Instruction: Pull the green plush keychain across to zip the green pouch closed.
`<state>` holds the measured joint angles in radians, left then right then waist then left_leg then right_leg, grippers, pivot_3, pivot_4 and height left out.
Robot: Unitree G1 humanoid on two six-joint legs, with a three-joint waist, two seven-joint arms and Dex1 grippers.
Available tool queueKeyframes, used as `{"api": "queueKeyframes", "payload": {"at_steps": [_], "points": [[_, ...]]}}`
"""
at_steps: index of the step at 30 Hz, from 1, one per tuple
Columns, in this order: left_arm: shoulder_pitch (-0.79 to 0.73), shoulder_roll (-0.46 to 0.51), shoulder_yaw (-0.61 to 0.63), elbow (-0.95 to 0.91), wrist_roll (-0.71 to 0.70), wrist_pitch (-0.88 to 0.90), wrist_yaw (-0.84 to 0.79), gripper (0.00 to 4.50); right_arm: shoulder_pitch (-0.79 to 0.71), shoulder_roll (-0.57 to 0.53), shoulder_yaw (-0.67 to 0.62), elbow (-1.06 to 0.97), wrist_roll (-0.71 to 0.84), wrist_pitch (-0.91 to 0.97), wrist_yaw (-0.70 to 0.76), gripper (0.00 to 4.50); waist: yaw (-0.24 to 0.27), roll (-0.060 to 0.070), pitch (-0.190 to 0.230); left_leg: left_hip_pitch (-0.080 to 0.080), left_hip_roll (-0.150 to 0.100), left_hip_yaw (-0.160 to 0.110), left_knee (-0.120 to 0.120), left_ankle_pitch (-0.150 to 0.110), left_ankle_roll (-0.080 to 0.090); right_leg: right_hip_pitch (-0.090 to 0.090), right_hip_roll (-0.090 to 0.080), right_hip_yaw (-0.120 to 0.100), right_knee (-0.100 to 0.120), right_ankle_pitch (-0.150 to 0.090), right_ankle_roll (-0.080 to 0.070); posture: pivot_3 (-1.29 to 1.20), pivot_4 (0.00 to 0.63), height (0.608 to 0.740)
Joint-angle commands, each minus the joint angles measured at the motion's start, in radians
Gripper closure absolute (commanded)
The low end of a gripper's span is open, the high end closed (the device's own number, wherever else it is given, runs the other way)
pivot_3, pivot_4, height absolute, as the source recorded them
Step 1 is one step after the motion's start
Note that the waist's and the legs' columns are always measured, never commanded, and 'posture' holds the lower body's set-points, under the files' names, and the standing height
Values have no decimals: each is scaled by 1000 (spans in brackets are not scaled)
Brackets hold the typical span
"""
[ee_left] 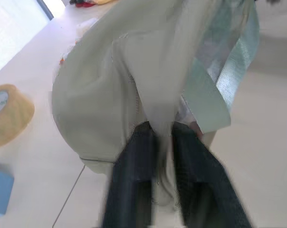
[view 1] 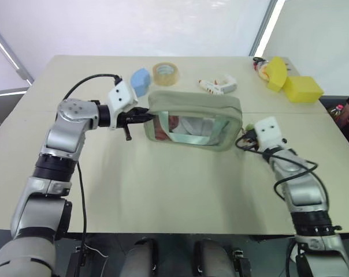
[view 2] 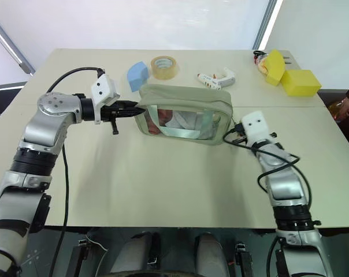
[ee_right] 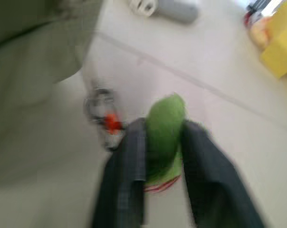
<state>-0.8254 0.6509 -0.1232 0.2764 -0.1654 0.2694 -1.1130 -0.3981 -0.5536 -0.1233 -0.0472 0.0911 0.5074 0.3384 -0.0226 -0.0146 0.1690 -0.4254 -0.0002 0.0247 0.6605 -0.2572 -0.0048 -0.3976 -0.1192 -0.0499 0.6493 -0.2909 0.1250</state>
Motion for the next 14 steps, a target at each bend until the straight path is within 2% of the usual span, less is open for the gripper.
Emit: {"api": "queueKeyframes", "payload": {"at_steps": [1, 3, 4, 5, 9, 14], "points": [[-8, 42, 56, -6, -31, 33, -15, 1830, -75, -115, -97, -134, 159, 100, 172, 1310, 6, 0, 1, -1, 0, 0, 0, 0, 0, 0, 0, 0, 0, 0, 0, 0, 150, 740], [-19, 61, 84, 2, -60, 67, -23, 765, -97, -191, -138, -219, 296, 228, 284, 191, 11, 0, 1, -1, 0, 0, 1, 0, 0, 0, 0, 0, 0, 0, 0, 0, 150, 740], [-24, 72, 102, 3, -77, 91, -29, 317, -102, -235, -165, -274, 392, 307, 350, 0, 12, 0, 1, -1, 0, 0, 1, 0, 0, 0, 0, 0, -1, 0, 0, 0, 150, 740], [-27, 82, 116, 4, -94, 113, -36, 34, -114, -265, -191, -318, 470, 377, 382, 0, 14, 0, 1, -2, 1, -1, 1, 0, 1, 1, 0, -1, -1, 0, 0, 0, 150, 740], [-13, 107, 170, -57, -168, 228, -38, 34, -183, -305, -280, -427, 728, 608, 376, 0, 12, -1, 1, -1, 1, -1, 3, -4, 7, 3, 0, -2, -1, 0, 0, 0, 150, 740], [-9, 114, 174, -75, -182, 277, -26, 34, -177, -299, -272, -503, 808, 682, 305, 0, 15, -1, 1, -1, 3, -2, 3, -4, 7, 4, 0, -3, -2, 0, 0, 0, 150, 740]]}}
